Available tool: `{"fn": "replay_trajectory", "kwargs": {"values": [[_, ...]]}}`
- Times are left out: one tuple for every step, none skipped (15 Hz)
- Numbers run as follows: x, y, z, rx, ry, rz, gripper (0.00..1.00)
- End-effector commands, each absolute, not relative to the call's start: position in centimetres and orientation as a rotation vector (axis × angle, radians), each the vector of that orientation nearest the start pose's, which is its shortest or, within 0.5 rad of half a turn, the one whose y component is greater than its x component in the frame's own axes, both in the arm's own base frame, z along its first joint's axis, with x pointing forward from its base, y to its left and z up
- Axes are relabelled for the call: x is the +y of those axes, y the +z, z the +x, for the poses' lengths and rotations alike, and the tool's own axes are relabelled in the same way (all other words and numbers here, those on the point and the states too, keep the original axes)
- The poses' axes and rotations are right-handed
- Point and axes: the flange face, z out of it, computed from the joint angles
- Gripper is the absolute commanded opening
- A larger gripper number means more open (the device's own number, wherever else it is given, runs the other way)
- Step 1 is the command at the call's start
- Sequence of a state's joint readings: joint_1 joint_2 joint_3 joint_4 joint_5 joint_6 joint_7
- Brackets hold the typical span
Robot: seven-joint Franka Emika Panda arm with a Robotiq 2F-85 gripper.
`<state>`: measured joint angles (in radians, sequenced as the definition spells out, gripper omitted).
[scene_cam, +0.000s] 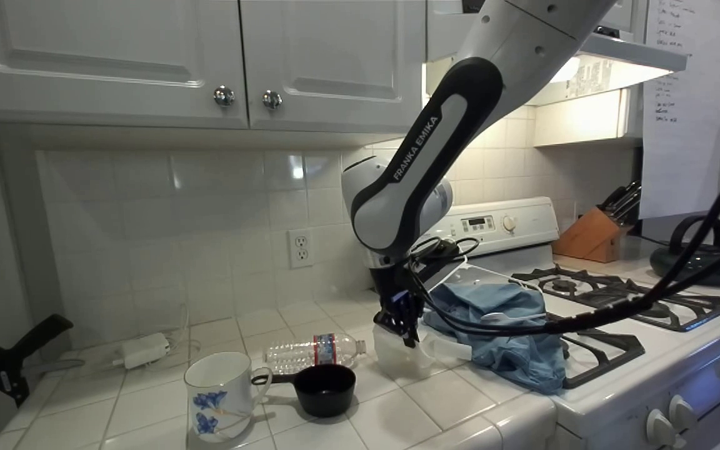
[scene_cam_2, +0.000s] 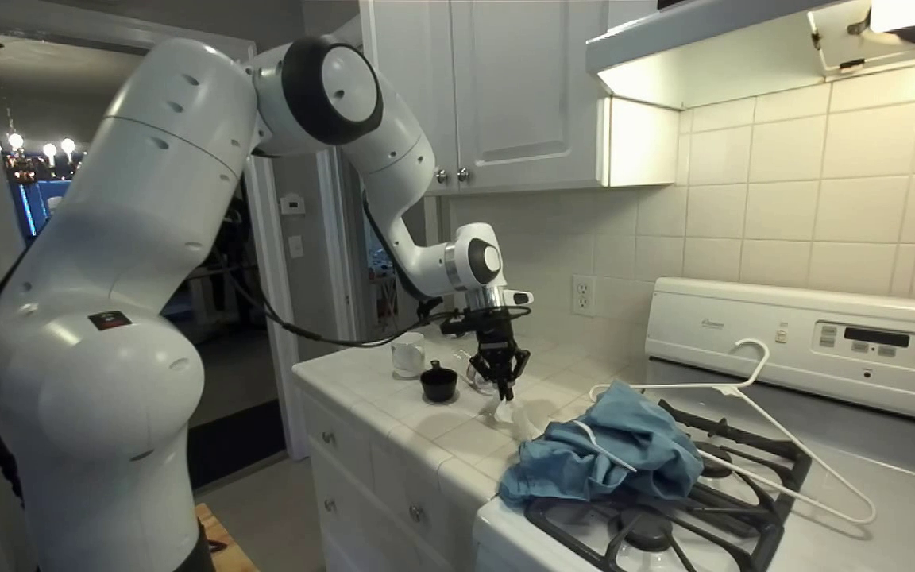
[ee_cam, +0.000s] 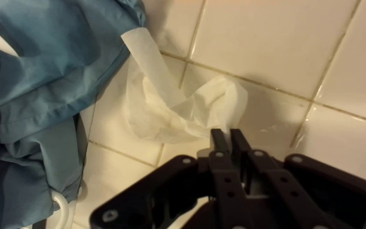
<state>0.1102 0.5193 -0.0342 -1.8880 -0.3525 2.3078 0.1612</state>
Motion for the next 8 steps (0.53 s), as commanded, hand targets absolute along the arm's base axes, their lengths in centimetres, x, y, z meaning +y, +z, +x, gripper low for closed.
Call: {"fn": "replay_trajectory", "kwargs": {"values": [[4.4, 21.5, 62.3, -0.307, 0.098, -3.382, 0.0], [4.4, 21.2, 62.3, -0.303, 0.105, -3.377, 0.0], [4.3, 20.6, 62.3, -0.298, 0.116, -3.372, 0.0], [4.2, 20.1, 62.2, -0.296, 0.127, -3.368, 0.0], [4.1, 19.6, 62.2, -0.294, 0.137, -3.365, 0.0], [4.1, 19.0, 62.1, -0.295, 0.145, -3.361, 0.0], [4.0, 18.4, 62.1, -0.292, 0.153, -3.358, 0.0], [3.9, 17.9, 62.1, -0.285, 0.16, -3.354, 0.0]]}}
